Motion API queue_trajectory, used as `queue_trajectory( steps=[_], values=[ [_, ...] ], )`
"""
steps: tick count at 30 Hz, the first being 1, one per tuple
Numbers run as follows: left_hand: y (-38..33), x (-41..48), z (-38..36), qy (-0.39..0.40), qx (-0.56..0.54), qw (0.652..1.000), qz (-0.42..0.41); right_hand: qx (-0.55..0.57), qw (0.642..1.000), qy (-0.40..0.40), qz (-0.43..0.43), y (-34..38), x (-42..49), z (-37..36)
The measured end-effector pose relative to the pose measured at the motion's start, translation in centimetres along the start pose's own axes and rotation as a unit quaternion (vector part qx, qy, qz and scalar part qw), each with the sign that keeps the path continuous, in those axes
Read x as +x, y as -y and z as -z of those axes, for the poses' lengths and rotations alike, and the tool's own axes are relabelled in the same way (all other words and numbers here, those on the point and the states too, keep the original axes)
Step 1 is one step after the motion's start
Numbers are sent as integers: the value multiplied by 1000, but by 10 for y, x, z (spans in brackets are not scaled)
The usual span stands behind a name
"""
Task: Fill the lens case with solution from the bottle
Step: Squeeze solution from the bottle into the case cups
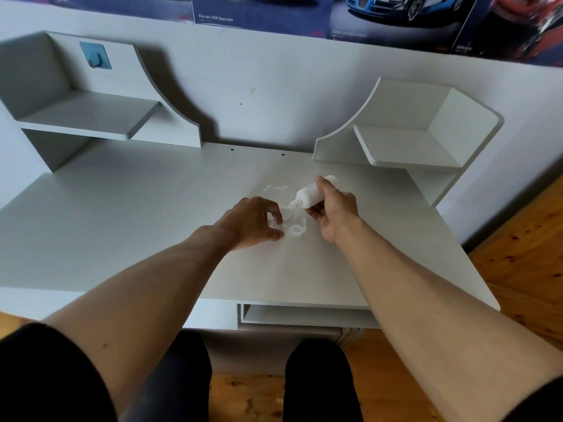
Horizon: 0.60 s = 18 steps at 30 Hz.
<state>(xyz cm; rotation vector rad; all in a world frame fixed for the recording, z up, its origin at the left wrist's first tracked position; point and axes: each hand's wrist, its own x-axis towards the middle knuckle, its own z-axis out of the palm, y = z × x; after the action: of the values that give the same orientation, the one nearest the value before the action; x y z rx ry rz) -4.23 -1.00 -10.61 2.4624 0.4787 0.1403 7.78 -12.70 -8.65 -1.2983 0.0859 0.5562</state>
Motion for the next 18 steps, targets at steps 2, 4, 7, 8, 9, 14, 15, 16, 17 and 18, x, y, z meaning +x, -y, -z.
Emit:
queue_trajectory(
  steps=[2, 4, 7, 8, 9, 14, 15, 16, 17, 18],
  values=[
    [0, -1, 1, -4, -13, 1000, 5, -20, 1000, 6, 10, -3, 1, 0],
    [-1, -2, 1, -3, -23, 1000, 10, -37, 999, 11, 14, -6, 2, -1],
    [-2, -2, 3, 2, -34, 999, 17, -63, 998, 13, 26, -11, 4, -2],
    [-3, -3, 4, 3, -37, 999, 18, -71, 997, 12, 32, -12, 4, -3],
    [-4, -3, 4, 3, -39, 999, 20, -78, 996, 11, 38, -13, 5, -3],
    [-7, -3, 6, 11, -53, 998, 28, -126, 990, -2, 70, -18, 9, -2],
    [-6, -3, 6, 11, -53, 998, 31, -133, 988, -4, 74, -18, 9, -2],
    [-7, -3, 6, 11, -53, 998, 32, -138, 987, -5, 77, -19, 9, -2],
    [-7, -3, 7, 11, -53, 998, 34, -141, 987, -5, 79, -19, 9, -2],
    [-7, -3, 7, 12, -53, 998, 34, -142, 987, -4, 81, -20, 8, -1]
  ],
)
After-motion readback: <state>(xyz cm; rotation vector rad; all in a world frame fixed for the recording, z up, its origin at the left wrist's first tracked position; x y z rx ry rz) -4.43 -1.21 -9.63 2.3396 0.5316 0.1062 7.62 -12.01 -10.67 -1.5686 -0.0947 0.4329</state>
